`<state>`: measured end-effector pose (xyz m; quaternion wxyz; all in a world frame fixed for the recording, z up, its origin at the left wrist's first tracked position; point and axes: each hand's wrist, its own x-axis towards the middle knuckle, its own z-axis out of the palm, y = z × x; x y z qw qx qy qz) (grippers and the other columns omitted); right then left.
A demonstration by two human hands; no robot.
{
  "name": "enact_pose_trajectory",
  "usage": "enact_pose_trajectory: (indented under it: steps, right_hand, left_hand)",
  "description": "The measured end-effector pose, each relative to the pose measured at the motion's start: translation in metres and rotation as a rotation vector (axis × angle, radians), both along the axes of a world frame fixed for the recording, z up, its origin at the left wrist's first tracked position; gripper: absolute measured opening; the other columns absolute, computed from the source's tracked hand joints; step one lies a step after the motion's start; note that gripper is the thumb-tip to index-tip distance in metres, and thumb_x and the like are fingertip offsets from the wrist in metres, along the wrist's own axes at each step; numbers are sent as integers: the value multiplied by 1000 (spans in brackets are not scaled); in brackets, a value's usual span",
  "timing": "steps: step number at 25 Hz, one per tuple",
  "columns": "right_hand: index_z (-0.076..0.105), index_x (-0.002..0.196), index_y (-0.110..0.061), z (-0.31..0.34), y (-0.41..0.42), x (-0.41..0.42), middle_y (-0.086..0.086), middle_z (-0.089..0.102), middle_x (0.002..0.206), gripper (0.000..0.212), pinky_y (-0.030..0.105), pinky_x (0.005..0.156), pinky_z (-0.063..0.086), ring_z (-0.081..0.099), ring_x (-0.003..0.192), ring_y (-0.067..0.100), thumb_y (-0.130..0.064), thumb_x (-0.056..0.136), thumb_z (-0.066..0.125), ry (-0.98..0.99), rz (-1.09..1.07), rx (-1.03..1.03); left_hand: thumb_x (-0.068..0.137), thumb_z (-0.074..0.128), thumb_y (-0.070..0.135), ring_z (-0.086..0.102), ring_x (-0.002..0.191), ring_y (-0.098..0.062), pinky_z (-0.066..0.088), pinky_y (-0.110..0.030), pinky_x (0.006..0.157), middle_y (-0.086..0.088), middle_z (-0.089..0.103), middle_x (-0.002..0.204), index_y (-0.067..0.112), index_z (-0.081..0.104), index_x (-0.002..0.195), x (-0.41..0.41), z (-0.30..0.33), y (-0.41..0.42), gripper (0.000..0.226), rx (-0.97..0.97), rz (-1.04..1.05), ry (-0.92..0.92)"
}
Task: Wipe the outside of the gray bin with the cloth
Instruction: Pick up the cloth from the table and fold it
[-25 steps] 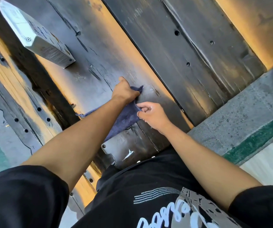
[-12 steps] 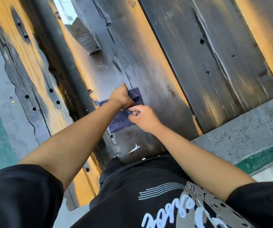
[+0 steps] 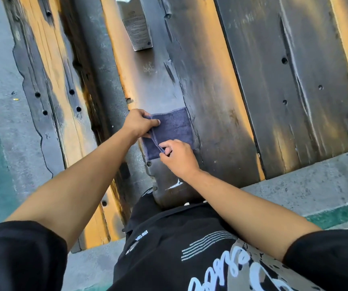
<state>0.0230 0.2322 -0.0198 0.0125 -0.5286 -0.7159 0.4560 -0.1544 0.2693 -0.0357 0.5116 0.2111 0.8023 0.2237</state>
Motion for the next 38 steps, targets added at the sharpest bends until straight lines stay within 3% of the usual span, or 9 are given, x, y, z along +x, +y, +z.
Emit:
enact_pose_trajectory:
  steps: [3, 8, 13, 19, 23, 26, 29, 33, 38]
  right_hand:
    - [72, 112, -23, -2, -5, -7, -11, 62, 79, 27, 36, 85, 53, 61, 88, 12, -20, 85, 72, -25, 17, 39]
    - [68, 116, -23, -2, -12, -21, -13, 58, 83, 28, 36, 85, 52, 61, 93, 14, -21, 88, 72, -75, 39, 4]
    - [67, 119, -21, -6, -15, -25, -6, 68, 92, 29, 37, 89, 52, 63, 97, 16, -18, 90, 70, -121, 44, -27]
    - [69, 117, -21, -5, -7, -17, -9, 75, 99, 29, 35, 90, 53, 66, 94, 13, -17, 90, 60, -51, -52, -161]
    - [69, 111, -20, -6, 11, 5, 0, 61, 110, 23, 35, 92, 51, 61, 99, 20, -17, 90, 60, -66, -319, 57]
    - [59, 126, -19, -8, 28, 20, 6, 50, 125, 34, 36, 97, 47, 52, 114, 24, -25, 93, 61, -219, -434, 84]
    - [49, 140, -19, -6, 35, 22, 6, 43, 133, 47, 34, 86, 49, 59, 98, 24, -30, 96, 60, -274, -421, -45]
    - [47, 139, -18, -6, 36, 20, 7, 37, 133, 47, 31, 82, 50, 59, 86, 23, -25, 96, 62, -250, -421, -127]
    - [60, 117, -16, -6, 21, 18, 6, 66, 107, 35, 25, 80, 49, 63, 91, 20, -12, 83, 68, -124, -525, -214]
  left_hand:
    - [73, 86, 19, 69, 49, -20, 61, -34, 56, -12, 73, 70, 14, 61, 82, -6, 2, -5, 28, 47, -121, 203]
    - [74, 85, 23, 63, 77, -24, 44, -25, 67, -4, 66, 80, 10, 69, 88, -13, 6, -5, 25, 79, -289, 378]
    - [77, 80, 18, 67, 89, -29, 43, -25, 70, -6, 68, 83, 14, 65, 84, -13, 5, -7, 17, 93, -364, 428]
    - [79, 77, 30, 63, 102, -40, 50, -44, 83, -20, 66, 111, 3, 52, 109, -10, -1, -23, 47, 30, -255, 497]
    - [83, 76, 34, 66, 99, -39, 48, -40, 77, -15, 67, 99, 6, 48, 102, 12, 2, -55, 44, 13, -102, 444]
    - [82, 77, 43, 66, 98, -37, 46, -39, 76, -12, 66, 99, 10, 44, 99, 37, 0, -79, 49, -31, -61, 384]
    - [79, 79, 45, 64, 99, -37, 42, -36, 74, -14, 66, 107, 12, 43, 99, 50, -2, -85, 53, -76, -8, 391]
    - [79, 79, 40, 62, 104, -37, 48, -41, 84, -16, 63, 114, 8, 49, 106, 56, -4, -88, 52, -99, 26, 409]
    - [76, 84, 33, 62, 99, -31, 48, -37, 86, -6, 59, 100, 11, 50, 103, 58, -3, -101, 49, -146, 193, 273]
